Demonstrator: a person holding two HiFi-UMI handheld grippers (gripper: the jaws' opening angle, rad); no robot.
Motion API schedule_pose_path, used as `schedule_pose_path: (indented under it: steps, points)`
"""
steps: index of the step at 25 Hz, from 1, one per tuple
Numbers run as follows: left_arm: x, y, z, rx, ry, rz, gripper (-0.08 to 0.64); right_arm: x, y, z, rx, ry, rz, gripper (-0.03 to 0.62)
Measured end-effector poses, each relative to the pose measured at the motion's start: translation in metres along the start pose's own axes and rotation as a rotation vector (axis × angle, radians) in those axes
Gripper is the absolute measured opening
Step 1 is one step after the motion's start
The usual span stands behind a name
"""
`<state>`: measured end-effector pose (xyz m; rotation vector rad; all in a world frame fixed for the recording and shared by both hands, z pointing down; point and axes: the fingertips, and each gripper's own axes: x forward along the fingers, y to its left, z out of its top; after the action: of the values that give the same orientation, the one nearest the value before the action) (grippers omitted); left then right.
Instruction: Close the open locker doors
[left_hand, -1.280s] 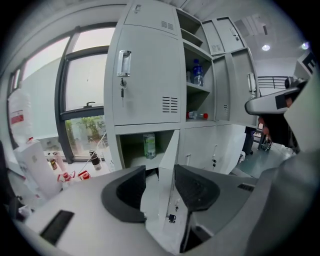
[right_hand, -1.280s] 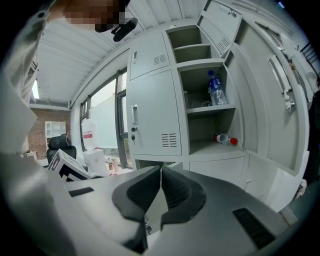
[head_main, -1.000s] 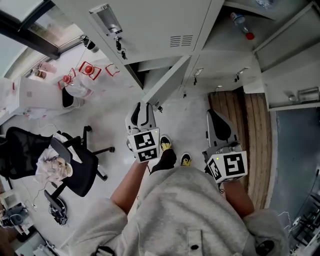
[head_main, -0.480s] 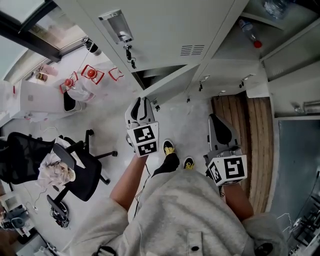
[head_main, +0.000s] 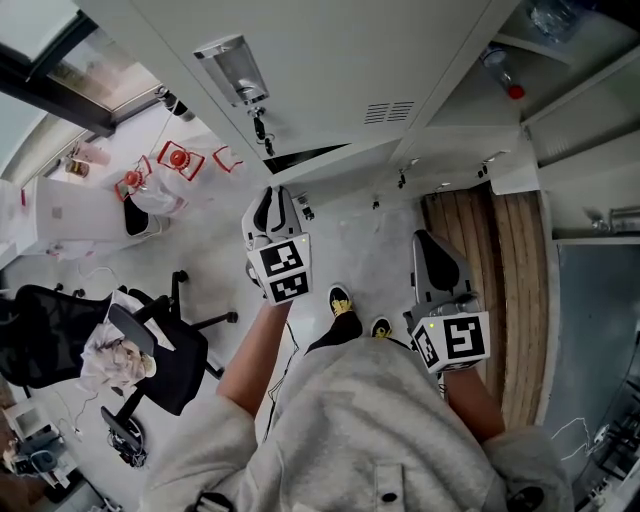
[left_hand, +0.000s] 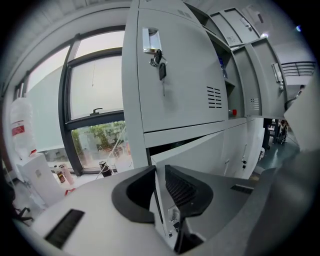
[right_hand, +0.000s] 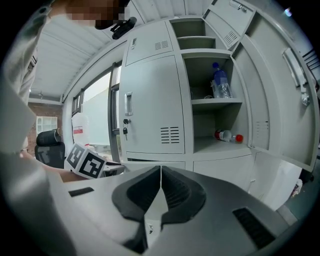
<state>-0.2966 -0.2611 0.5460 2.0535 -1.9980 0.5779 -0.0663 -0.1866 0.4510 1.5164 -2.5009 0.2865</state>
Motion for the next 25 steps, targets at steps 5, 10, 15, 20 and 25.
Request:
schedule_pose_path:
  steps: [5, 10, 15, 20, 25]
  points:
    - [0.016, 0.009, 0.006, 0.008, -0.005, 0.018, 0.066, 0.004, -0.002, 0.001, 0.011, -0.001, -0.022, 0.028]
    - [0.026, 0.014, 0.011, 0.015, -0.009, 0.037, 0.064, 0.008, -0.005, 0.005, 0.012, -0.006, -0.039, 0.028]
    - [0.038, 0.017, 0.011, -0.001, -0.006, 0.03, 0.058, 0.008, -0.006, 0.005, 0.011, -0.004, -0.053, 0.028]
    - [0.039, 0.02, 0.014, 0.002, -0.003, 0.027, 0.049, 0.006, -0.006, 0.006, 0.012, -0.005, -0.061, 0.028]
    - [0.039, 0.022, 0.014, -0.008, -0.003, 0.022, 0.023, 0.004, -0.005, 0.008, 0.003, -0.01, -0.059, 0.028]
